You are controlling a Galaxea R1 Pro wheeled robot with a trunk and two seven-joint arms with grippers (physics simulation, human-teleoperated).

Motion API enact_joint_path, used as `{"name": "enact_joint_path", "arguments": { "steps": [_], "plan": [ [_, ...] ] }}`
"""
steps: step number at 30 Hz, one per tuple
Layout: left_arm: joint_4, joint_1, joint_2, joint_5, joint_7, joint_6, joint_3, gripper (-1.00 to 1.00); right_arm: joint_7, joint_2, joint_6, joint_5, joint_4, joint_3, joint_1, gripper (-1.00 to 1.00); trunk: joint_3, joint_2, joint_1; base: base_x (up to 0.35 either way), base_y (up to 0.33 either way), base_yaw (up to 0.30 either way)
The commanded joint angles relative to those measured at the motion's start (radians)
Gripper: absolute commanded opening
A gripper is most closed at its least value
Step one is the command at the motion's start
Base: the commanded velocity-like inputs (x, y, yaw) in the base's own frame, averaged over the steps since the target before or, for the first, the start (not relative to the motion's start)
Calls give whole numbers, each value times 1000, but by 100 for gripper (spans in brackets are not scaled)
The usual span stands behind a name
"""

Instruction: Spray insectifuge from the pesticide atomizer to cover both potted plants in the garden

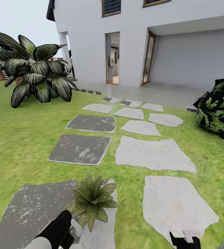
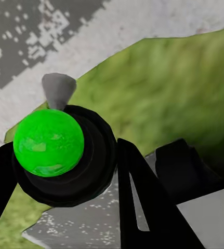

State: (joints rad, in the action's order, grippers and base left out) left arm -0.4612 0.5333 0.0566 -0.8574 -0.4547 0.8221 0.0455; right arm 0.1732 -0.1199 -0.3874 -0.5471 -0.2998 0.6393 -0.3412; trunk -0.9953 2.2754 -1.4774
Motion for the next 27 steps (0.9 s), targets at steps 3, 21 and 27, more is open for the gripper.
{"name": "enact_joint_path", "arguments": {
  "steps": [3,21,27],
  "plan": [
    [3,-35,-3,-11,-9,3,8,-100,8,1,-4,-4,1,8,-1,100,-1,0,0,0,-3,0],
    [-22,-46,-37,1,-32,151,12,-100,8,0,-4,-3,19,9,-1,100,-1,0,0,0,0,0],
    [-50,-46,-42,2,-39,148,12,-100,7,0,-4,-3,19,9,-1,100,-1,0,0,0,0,0]
  ]
}}
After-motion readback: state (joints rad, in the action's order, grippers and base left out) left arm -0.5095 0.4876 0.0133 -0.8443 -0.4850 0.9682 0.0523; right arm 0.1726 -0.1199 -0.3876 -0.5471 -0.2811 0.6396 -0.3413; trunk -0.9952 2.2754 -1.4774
